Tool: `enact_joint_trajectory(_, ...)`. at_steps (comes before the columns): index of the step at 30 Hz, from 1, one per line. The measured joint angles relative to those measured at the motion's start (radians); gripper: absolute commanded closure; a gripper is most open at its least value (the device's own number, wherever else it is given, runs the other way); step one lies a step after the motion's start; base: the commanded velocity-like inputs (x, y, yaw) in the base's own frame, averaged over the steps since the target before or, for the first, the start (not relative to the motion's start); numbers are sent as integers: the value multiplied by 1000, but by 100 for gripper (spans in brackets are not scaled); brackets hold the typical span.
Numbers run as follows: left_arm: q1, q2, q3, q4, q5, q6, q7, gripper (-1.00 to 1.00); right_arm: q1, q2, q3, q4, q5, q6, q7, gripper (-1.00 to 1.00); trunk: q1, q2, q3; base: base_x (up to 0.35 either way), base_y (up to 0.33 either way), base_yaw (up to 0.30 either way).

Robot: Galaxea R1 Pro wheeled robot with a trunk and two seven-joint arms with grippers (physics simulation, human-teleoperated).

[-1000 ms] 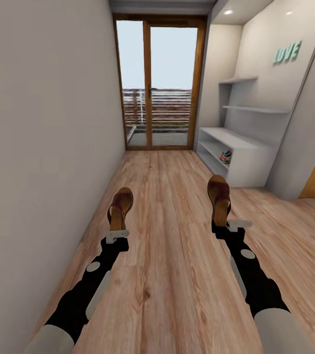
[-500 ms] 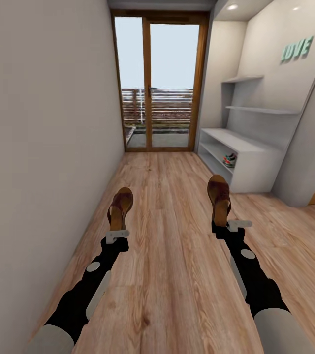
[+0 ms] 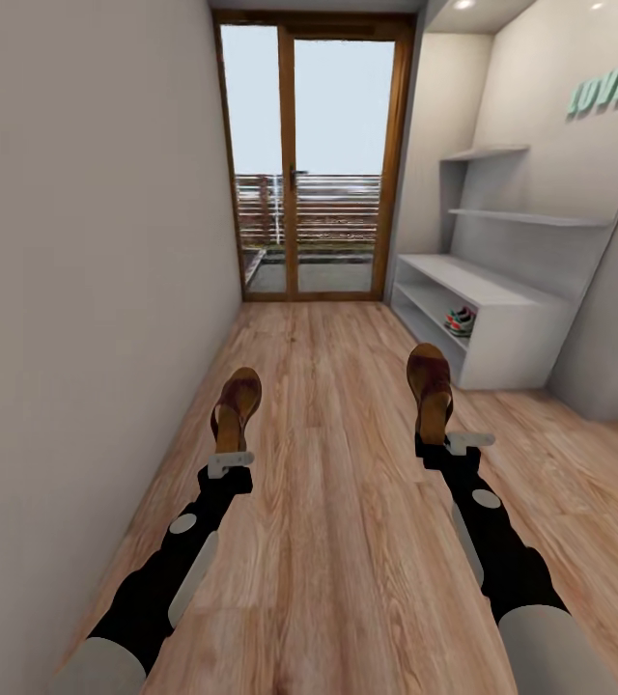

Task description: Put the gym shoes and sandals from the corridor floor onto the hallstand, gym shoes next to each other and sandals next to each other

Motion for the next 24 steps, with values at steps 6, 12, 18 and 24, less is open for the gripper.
enact_joint_trajectory(6,0,0,0,0,0,0,0,100,0,0,-1,0,0,0,0,100,0,0,0,348,0,0)
enact_joint_trajectory(12,0,0,0,0,0,0,0,100,0,0,0,0,0,0,0,100,0,0,0,348,0,0)
enact_joint_trajectory(18,0,0,0,0,0,0,0,100,0,0,-1,0,0,0,0,100,0,0,0,348,0,0)
enact_joint_trajectory(24,0,0,0,0,0,0,0,100,0,0,-1,-1,0,1,0,100,0,0,0,348,0,0)
